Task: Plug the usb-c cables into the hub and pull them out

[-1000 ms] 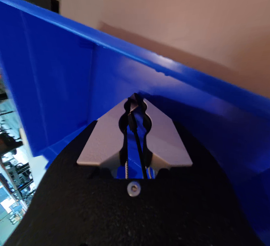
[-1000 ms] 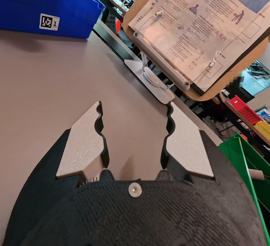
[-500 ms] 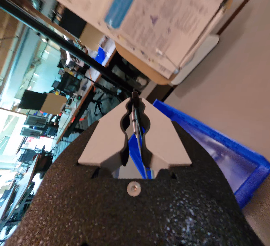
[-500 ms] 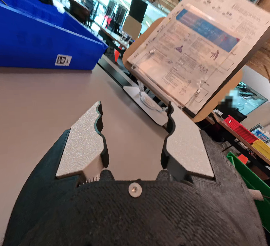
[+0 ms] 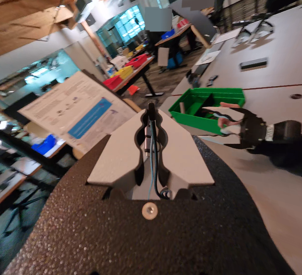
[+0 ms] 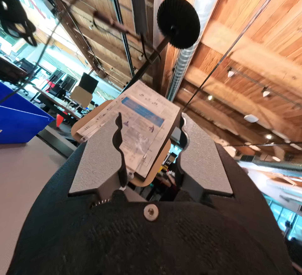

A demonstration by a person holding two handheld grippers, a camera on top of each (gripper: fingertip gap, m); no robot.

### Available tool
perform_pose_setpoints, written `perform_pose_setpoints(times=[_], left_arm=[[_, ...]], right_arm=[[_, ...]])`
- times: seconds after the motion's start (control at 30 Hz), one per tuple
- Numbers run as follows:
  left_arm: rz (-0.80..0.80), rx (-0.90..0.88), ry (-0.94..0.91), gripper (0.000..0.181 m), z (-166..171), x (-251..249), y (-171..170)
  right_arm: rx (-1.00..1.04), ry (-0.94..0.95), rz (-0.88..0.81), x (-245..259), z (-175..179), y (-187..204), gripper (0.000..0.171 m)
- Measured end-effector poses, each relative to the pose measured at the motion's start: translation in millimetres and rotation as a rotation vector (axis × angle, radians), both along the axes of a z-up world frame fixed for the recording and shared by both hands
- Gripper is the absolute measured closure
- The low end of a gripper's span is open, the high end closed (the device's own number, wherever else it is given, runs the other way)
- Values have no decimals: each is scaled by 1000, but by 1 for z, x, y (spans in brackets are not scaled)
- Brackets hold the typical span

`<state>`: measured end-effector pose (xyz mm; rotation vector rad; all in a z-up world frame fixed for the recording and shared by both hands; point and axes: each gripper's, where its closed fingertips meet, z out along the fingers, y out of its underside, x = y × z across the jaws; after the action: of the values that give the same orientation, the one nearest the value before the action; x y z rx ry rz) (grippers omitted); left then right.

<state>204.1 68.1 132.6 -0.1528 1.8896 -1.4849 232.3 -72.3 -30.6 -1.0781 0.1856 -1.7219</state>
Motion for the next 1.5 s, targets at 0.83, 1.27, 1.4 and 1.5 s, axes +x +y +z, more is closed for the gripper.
perform_pose_setpoints(times=[0.83, 1.27, 1.4, 1.5], left_arm=[[-55, 206, 143, 135, -125, 3, -81], [462, 374, 701, 134, -336, 111, 157], [390, 403, 666, 122, -362, 123, 148], [338, 435, 631, 164, -368, 126, 141]], right_arm=[[152, 128, 50, 12, -3, -24, 151], [237, 186, 126, 20, -9, -28, 150], [217, 208, 124, 26, -17, -24, 150], [210, 221, 118, 29, -22, -24, 150]])
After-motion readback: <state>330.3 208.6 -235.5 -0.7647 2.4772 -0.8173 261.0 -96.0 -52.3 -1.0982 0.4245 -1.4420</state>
